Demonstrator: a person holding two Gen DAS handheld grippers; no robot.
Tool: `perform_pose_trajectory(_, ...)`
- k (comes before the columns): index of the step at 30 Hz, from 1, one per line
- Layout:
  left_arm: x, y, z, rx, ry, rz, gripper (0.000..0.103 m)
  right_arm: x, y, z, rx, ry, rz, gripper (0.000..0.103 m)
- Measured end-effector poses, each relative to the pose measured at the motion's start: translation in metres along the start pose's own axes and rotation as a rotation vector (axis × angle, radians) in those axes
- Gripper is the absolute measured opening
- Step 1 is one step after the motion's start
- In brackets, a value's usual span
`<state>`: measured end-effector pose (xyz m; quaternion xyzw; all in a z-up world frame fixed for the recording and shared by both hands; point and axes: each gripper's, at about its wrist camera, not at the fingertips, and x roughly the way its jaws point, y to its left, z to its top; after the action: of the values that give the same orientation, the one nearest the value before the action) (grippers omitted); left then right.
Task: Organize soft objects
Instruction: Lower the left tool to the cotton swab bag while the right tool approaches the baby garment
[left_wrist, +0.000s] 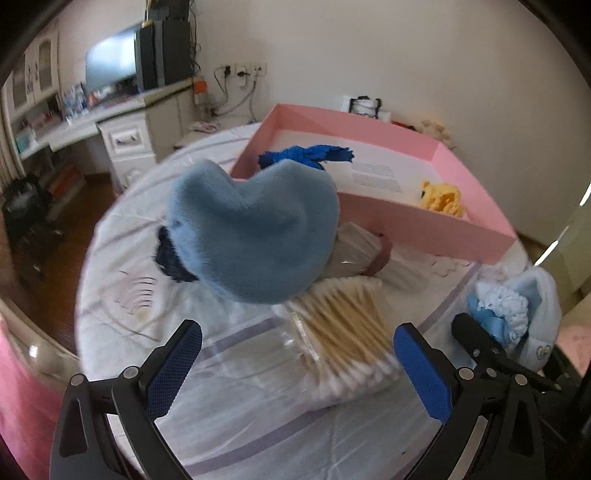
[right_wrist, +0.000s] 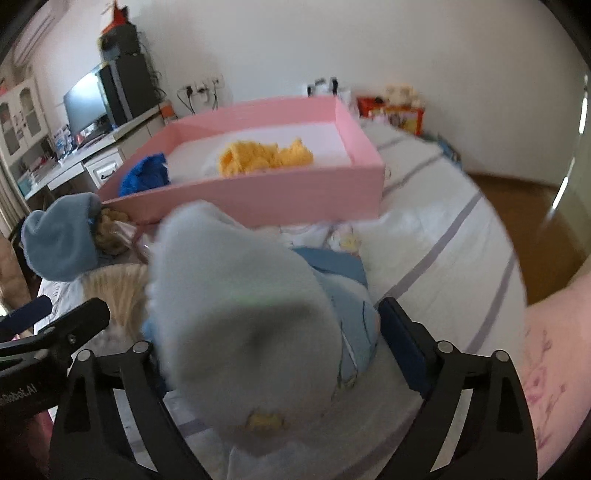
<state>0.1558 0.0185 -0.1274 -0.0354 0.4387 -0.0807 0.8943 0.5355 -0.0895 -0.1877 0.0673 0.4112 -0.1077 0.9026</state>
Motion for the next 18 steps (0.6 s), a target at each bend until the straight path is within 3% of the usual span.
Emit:
perform_pose_trajectory(4, 0.018, 0.008, 0.002, -0.054, 0.042, -0.057, 0.103, 0.005, -0.006, 0.005, 0.011, 0.005, 0.006, 0.093)
perform_pose_trajectory(6, 0.02, 0.007, 0.003, -0.049, 0.03, -0.043, 0.103, 0.009, -0.008, 0.009, -0.004, 0.016, 0.011, 0.092)
perform_pose_trajectory(8, 0.023, 0.003, 0.003, -0.03, 0.021, -0.027, 0.103, 0.01, -0.007, 0.011, -0.03, 0.019, 0.016, 0.083)
perform_pose_trajectory(14, 0.044, -0.016, -0.004, 0.022, -0.013, 0.066, 0.103, 0.0, -0.006, 0.005, -0.107, -0.014, -0.102, 0.08)
perform_pose_trajectory(18, 0.057, -0.026, -0.006, 0.049, -0.014, 0.123, 0.103, 0.003, -0.014, 0.003, -0.112, -0.001, -0.074, 0.082)
